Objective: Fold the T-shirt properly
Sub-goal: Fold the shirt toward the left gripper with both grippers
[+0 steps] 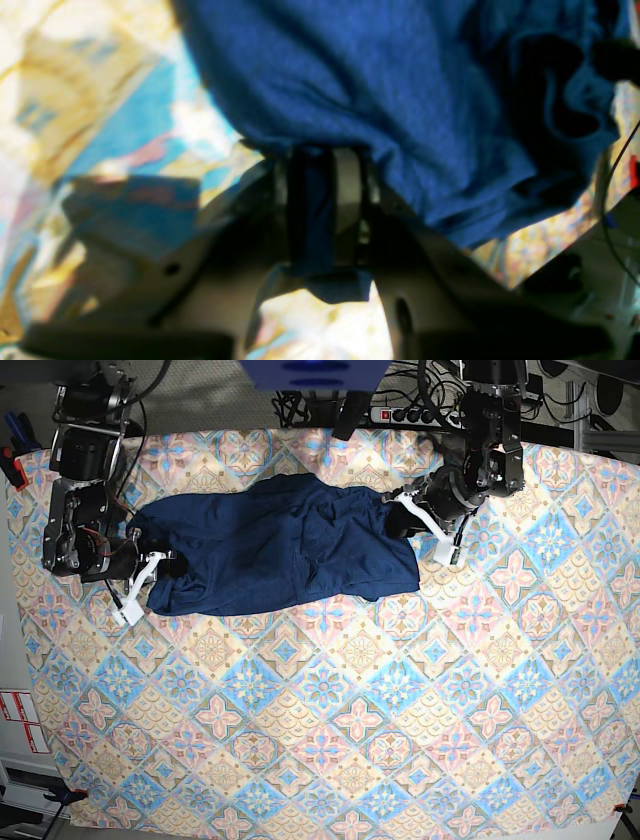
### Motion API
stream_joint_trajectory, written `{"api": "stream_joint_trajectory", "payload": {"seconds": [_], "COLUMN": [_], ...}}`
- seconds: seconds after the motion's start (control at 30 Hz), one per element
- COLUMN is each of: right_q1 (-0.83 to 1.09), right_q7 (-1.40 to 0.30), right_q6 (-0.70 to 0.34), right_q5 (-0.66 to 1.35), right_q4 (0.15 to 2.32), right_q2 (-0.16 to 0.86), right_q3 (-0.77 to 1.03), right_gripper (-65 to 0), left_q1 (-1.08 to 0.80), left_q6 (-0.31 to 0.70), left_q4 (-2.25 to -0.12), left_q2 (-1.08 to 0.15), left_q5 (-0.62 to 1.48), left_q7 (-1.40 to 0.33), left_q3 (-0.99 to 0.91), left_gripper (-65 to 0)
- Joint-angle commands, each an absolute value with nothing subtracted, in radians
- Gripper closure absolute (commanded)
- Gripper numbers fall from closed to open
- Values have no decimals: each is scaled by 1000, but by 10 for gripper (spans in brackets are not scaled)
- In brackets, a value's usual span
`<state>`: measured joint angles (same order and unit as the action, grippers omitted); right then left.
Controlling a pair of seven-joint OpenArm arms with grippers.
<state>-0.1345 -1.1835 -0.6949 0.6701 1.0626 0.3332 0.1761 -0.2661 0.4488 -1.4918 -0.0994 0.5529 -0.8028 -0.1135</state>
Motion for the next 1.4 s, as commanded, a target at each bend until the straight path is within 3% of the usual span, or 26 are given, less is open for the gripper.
{"api": "stream_joint_trajectory", "payload": {"seconds": [0.0, 0.13, 0.73, 1.07, 1.13, 1.3, 1.37], "right_q1": [-151, -139, -97, -104, -104, -134, -142], "right_q7": [-1173, -1173, -1207, -1207, -1207, -1207, -1207], "right_q6": [-698, -698, -698, -698, -698, -698, -698], "right_q5": [670, 642, 642, 674, 673, 673, 673], "right_q4": [1082, 1086, 1124, 1139, 1139, 1138, 1138], "right_q2": [354, 354, 248, 248, 248, 248, 251], "right_q3": [180, 179, 174, 44, 35, 38, 38], "right_gripper": [-206, -304, -299, -294, -266, -61, -25], "left_q1": [-266, -266, -265, -265, -265, -265, -265], "left_q6": [461, 461, 461, 460, 460, 460, 460], "left_q4": [-1506, -1506, -1506, -1506, -1506, -1506, -1506], "left_q2": [-102, -102, -104, -104, -104, -102, -101], "left_q5": [572, 572, 570, 570, 570, 570, 570], "left_q7": [-796, -796, -796, -796, -796, -794, -794], "left_q3": [-114, -114, -116, -116, -116, -116, -116], "left_gripper": [-108, -108, -108, -108, -108, -108, -108]}}
